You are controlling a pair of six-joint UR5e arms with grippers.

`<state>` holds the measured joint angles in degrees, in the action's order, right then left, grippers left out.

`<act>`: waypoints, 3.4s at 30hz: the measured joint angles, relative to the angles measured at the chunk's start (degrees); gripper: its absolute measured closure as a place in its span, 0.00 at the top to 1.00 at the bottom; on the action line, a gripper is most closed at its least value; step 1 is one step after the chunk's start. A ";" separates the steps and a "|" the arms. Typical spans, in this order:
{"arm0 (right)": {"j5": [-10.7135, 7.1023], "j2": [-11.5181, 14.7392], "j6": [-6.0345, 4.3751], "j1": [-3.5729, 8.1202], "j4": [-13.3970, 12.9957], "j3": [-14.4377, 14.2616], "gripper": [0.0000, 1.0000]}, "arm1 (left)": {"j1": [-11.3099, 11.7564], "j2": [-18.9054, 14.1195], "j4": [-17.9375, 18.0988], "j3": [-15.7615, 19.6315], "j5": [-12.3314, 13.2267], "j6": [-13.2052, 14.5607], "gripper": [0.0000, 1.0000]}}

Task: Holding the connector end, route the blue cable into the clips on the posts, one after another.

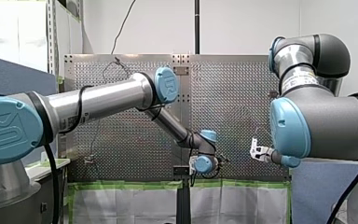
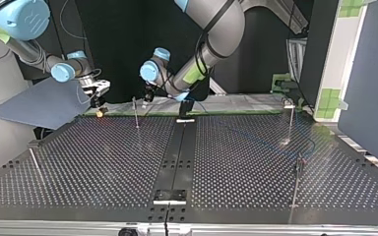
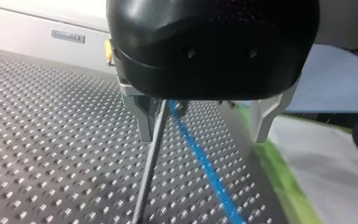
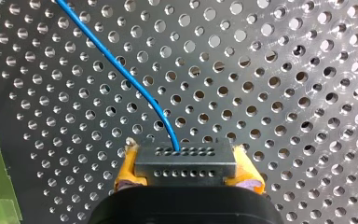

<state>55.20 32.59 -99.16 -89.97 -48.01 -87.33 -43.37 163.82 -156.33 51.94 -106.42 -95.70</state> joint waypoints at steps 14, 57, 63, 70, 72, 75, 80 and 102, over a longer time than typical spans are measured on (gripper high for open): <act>0.00 -0.01 0.09 -0.02 0.09 -0.02 0.00 | -2.33 -1.17 1.57 1.81 -0.95 -0.16 1.00; 0.00 -0.02 0.08 0.62 0.75 0.14 0.00 | -4.21 -1.37 3.53 1.86 -3.87 -1.25 1.00; 0.00 -0.02 0.06 0.62 0.76 0.12 0.00 | -4.50 -1.86 4.06 2.61 -4.70 -1.34 1.00; 0.00 -0.02 0.13 0.65 1.05 0.11 0.00 | -5.40 -4.78 6.88 5.66 -6.29 -2.14 1.00; 0.00 -0.02 0.13 0.66 1.06 0.11 0.00 | -5.82 -5.65 7.76 6.53 -6.25 -2.20 1.00; 0.01 -0.02 0.09 0.68 1.06 0.11 0.00 | -6.57 -7.10 9.22 7.99 -6.22 -2.51 1.00; 0.06 -0.02 0.00 0.70 1.06 0.10 0.00 | -7.53 -9.59 11.68 10.47 -5.38 -3.56 0.98; 0.09 -0.26 -0.93 0.33 1.15 0.09 0.00 | -8.09 -20.23 18.37 21.11 -8.25 -10.81 0.98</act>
<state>55.29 32.33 -100.09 -89.64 -46.86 -87.24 -51.46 143.60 -137.95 73.05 -114.66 -106.51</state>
